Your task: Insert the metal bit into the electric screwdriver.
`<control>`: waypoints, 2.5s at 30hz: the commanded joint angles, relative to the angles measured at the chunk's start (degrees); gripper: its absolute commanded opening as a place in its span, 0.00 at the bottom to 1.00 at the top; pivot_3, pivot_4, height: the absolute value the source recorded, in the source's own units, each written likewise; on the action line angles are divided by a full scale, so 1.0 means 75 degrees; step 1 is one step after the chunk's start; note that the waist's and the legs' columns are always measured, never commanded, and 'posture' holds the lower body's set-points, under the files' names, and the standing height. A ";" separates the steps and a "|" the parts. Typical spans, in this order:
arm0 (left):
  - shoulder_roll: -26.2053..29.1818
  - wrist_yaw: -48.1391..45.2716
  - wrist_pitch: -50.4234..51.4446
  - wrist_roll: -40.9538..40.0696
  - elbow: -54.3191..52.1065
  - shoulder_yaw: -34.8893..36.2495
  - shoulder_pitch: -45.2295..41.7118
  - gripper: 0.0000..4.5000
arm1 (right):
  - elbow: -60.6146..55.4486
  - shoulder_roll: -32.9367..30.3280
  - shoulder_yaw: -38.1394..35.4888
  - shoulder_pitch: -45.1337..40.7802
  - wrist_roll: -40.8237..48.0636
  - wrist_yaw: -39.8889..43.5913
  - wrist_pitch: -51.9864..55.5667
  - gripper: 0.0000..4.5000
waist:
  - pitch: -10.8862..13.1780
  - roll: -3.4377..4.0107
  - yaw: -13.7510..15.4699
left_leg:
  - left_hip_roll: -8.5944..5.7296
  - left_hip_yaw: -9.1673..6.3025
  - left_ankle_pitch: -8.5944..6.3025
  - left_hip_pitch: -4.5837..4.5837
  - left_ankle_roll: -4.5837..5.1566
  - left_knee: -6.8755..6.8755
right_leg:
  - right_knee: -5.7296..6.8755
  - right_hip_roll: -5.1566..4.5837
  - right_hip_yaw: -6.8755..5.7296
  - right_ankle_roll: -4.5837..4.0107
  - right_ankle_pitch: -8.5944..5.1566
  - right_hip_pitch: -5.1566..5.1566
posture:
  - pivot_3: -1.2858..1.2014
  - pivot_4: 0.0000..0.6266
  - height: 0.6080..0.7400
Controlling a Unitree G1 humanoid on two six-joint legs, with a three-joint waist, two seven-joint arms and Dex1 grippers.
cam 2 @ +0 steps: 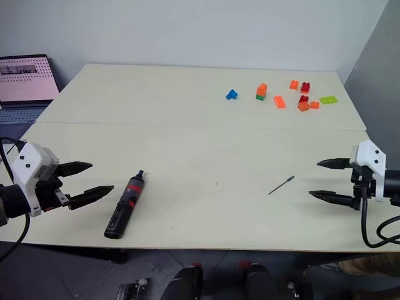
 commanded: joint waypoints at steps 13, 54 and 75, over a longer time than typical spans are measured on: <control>-0.0186 0.0826 0.0267 0.0370 -0.0214 -0.0153 -0.0149 1.00 | -0.0345 0.0139 -0.0076 -0.0034 0.0053 -0.0079 -0.0050 1.00 | 0.0000 0.0000 -0.0001 | -0.0002 0.0019 0.0000 0.0007 0.0000 0.0001 | 0.0001 0.0000 0.0030 0.0012 0.0007 -0.0002 | 0.52 0.24 1.00; -0.1917 0.4697 0.7117 -0.0194 0.0906 -0.3046 -0.4905 1.00 | -0.0697 0.3239 0.3346 -0.4092 0.0764 0.1303 0.0776 1.00 | 0.0013 -0.0057 -0.0030 | -0.0009 0.0104 0.0009 0.0006 -0.0012 0.0019 | 0.0044 0.0015 0.0152 0.0047 0.0056 -0.0062 | 0.52 0.24 1.00; -0.2430 0.5165 0.7117 0.0032 0.1801 -0.3263 -0.5380 1.00 | -0.0265 0.3034 0.3159 -0.4541 0.0344 0.1282 0.0423 1.00 | 0.0013 -0.0059 -0.0032 | -0.0011 0.0104 0.0019 0.0007 -0.0028 0.0022 | 0.0047 0.0014 0.0153 0.0054 0.0060 -0.0061 | 0.52 0.24 1.00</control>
